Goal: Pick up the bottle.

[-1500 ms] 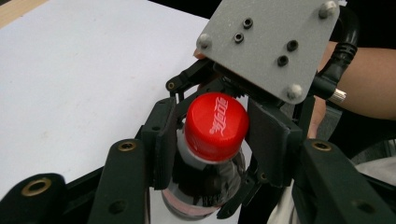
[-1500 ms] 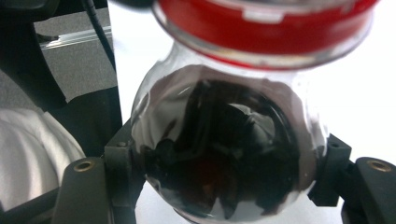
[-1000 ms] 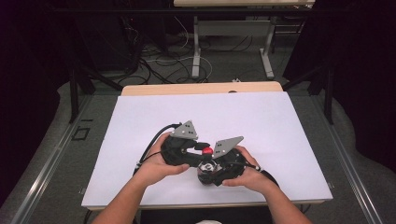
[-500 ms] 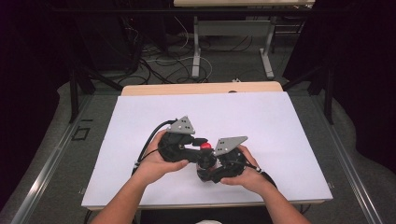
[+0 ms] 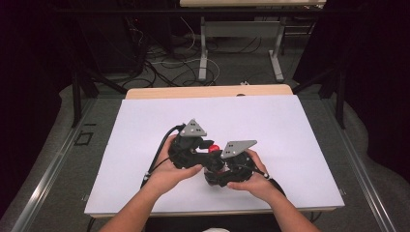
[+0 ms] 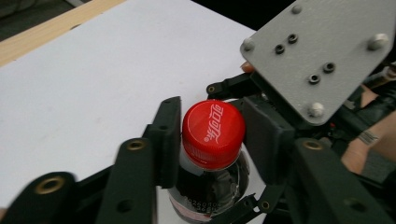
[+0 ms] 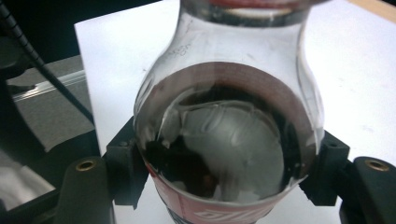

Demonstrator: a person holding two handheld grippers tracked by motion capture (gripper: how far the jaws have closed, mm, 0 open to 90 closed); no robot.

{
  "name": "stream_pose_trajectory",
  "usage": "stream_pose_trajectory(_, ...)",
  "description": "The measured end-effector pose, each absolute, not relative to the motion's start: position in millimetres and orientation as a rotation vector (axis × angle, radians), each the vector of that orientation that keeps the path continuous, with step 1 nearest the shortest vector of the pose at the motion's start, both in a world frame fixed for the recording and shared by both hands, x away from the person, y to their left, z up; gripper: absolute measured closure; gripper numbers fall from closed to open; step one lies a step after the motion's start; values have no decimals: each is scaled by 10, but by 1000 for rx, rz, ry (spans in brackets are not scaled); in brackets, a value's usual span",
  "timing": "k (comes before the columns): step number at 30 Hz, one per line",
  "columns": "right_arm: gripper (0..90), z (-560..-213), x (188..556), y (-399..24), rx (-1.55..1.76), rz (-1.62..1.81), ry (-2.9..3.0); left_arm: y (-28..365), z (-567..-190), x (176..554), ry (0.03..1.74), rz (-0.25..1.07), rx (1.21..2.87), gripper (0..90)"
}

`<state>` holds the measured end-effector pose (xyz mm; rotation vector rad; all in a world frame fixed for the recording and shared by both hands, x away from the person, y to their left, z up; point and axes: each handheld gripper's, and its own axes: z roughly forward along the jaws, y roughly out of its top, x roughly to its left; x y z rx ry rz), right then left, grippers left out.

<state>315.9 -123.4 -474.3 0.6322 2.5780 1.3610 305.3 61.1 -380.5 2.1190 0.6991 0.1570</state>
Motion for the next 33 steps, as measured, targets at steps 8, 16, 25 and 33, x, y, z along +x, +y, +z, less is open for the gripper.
stream_pose_trajectory(8,302,-4737,3140,-1217,575,1365,2634,745,-3807,3149,551,37,2169,476)
stream_pose_trajectory(16,302,-4737,3096,-1173,493,1402,2698,806,-3846,3224,339,-61,2182,506)
stream_pose_trajectory(25,302,-4751,3099,-1164,508,1382,2691,789,-3865,3199,416,13,2172,612)
stream_pose_trajectory(33,303,-4739,3115,-1177,615,1339,2627,611,-3839,3012,711,215,2124,614)
